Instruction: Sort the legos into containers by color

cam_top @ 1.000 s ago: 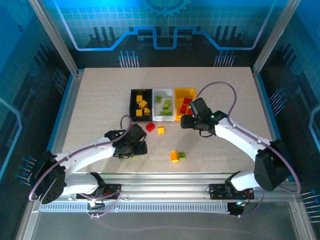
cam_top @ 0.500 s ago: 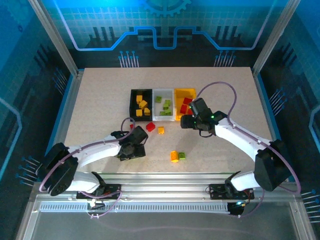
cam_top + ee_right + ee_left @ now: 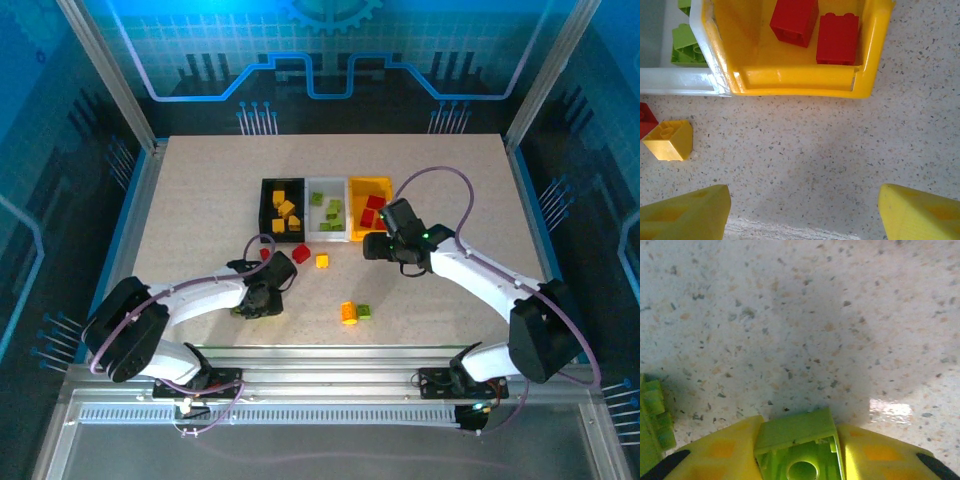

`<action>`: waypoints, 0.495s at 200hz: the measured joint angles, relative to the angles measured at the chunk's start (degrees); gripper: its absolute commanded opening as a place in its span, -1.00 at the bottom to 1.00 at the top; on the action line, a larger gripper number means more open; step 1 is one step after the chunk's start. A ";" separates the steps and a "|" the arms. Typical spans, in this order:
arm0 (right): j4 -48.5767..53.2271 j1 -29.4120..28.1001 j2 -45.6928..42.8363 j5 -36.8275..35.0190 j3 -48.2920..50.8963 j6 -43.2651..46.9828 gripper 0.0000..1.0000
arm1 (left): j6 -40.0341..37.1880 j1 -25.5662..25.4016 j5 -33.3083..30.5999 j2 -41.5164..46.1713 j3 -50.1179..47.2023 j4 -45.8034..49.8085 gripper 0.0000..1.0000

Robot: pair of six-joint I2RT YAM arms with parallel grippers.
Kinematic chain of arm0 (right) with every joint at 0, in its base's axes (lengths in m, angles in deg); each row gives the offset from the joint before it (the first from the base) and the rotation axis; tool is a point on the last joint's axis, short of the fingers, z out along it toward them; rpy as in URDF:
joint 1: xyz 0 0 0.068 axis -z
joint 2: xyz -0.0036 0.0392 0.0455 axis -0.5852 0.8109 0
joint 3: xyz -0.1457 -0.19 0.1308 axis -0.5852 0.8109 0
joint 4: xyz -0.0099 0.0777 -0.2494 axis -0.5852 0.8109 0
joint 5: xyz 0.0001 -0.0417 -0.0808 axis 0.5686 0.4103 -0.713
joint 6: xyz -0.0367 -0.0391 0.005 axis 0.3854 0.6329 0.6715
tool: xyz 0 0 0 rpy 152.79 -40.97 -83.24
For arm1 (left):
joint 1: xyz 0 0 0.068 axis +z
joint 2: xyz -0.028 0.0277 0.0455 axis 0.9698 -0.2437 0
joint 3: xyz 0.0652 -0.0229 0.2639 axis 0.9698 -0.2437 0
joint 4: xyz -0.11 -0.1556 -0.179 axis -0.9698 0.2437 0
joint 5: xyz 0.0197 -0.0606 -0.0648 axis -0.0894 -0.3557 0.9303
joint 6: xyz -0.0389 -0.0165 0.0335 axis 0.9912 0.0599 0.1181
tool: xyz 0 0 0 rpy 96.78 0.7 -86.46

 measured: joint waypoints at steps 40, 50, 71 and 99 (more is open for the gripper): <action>-0.04 0.17 -0.70 0.00 0.07 -0.04 0.57 | -1.70 -0.57 -0.02 0.35 9.29 0.96 -0.36; -0.11 0.39 -0.96 0.02 0.09 -0.09 0.57 | -2.71 -0.57 -0.09 -0.48 13.77 0.92 -0.35; -0.17 0.61 -1.29 0.04 0.09 -0.22 0.57 | -5.88 -0.57 -1.38 -6.34 26.36 -0.15 -0.34; -0.11 0.81 -1.55 0.17 0.09 -0.22 0.57 | -9.84 0.96 -2.56 -18.12 42.45 -2.38 -0.35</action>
